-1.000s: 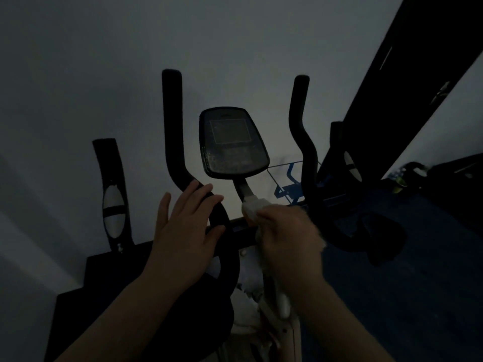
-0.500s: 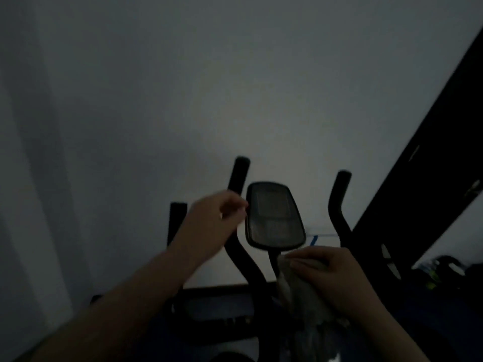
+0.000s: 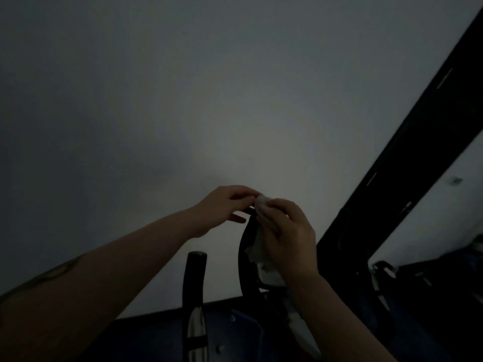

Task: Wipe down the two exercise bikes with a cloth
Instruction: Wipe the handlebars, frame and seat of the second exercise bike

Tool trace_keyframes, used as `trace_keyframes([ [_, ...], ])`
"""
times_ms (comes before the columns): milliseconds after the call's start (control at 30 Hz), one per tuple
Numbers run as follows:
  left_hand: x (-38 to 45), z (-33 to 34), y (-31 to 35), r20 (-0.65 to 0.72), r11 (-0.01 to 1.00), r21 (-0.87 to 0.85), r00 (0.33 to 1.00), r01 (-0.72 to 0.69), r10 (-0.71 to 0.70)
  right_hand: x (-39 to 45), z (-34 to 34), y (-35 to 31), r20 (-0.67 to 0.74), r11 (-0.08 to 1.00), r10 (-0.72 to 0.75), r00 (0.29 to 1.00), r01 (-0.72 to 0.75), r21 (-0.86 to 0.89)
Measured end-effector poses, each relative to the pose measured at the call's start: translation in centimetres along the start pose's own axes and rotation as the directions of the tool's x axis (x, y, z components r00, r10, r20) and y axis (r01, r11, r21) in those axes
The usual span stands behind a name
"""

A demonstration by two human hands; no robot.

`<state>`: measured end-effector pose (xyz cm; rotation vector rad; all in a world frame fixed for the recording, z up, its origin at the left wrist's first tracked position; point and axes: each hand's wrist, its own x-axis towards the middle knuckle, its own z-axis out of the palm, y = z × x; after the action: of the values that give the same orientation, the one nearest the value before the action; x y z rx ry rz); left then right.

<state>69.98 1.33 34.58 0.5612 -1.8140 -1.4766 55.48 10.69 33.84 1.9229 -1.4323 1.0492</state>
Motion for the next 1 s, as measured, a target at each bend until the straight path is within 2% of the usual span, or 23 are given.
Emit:
trace_keyframes([
  [67, 0.2, -0.6, -0.4, 0.058, 0.999, -0.029, 0.998, -0.014, 0.016, -1.9, 0.6, -0.3, 0.135, 0.992, -0.103, 0.986, 0.111, -0.057],
  [133, 0.3, -0.7, -0.7, 0.08, 0.998, -0.045, 0.996, -0.031, 0.035, -2.7, 0.0, -0.1, 0.26, 0.987, -0.132, 0.957, 0.151, -0.052],
  [167, 0.4, -0.7, -0.8, 0.078, 0.997, -0.066, 0.996, -0.039, 0.044, -2.3, -0.4, 0.2, 0.258, 0.99, -0.118, 0.959, 0.133, -0.042],
  [233, 0.5, -0.6, -1.3, 0.067, 0.993, -0.111, 0.996, -0.051, 0.058, -0.7, -1.2, 0.3, 0.156, 0.994, -0.103, 0.982, 0.109, -0.03],
  [300, 0.5, -0.3, -1.7, 0.052, 0.99, -0.13, 0.996, -0.059, 0.066, 0.6, -1.3, 0.0, 0.077, 0.984, -0.16, 0.984, 0.165, -0.064],
  [367, 0.4, -0.2, -2.0, 0.047, 0.986, -0.159, 0.997, -0.055, 0.063, 0.5, -0.1, -0.1, 0.089, 0.965, -0.221, 0.971, 0.231, -0.122],
  [467, 0.0, 0.1, -2.2, 0.02, 0.981, -0.188, 0.998, -0.052, 0.057, -1.2, 1.6, 0.1, 0.144, 0.961, -0.227, 0.963, 0.245, -0.128],
  [567, -0.6, 0.6, -2.2, -0.043, 0.993, -0.017, 0.993, -0.113, 0.113, -2.9, 1.9, 0.4, 0.291, 0.966, -0.239, 0.926, 0.258, -0.028],
  [633, -1.2, 1.0, -2.5, -0.089, 0.968, 0.158, 0.973, -0.196, 0.212, -3.4, 1.3, 0.1, 0.39, 0.979, -0.204, 0.898, 0.185, 0.086],
  [700, -2.1, 1.2, -3.0, -0.073, 0.896, 0.321, 0.936, -0.305, 0.345, -3.3, 0.2, -0.1, 0.475, 0.982, -0.147, 0.867, 0.07, 0.176],
  [767, -3.0, 1.3, -3.3, 0.039, 0.817, 0.425, 0.909, -0.39, 0.414, -3.0, -0.8, -0.2, 0.571, 0.975, -0.134, 0.81, 0.004, 0.222],
  [867, -4.1, 1.7, -3.4, 0.251, 0.702, 0.545, 0.888, -0.458, 0.384, -3.2, -2.0, -0.3, 0.693, 0.974, -0.141, 0.707, -0.028, 0.226],
  [933, -4.6, 2.0, -3.5, 0.338, 0.64, 0.616, 0.888, -0.46, 0.312, -3.8, -2.8, -0.8, 0.742, 0.974, -0.179, 0.646, 0.008, 0.228],
  [1000, -5.0, 2.3, -3.7, 0.385, 0.579, 0.668, 0.883, -0.468, 0.269, -4.8, -3.6, -1.1, 0.767, 0.965, -0.255, 0.589, 0.11, 0.237],
])
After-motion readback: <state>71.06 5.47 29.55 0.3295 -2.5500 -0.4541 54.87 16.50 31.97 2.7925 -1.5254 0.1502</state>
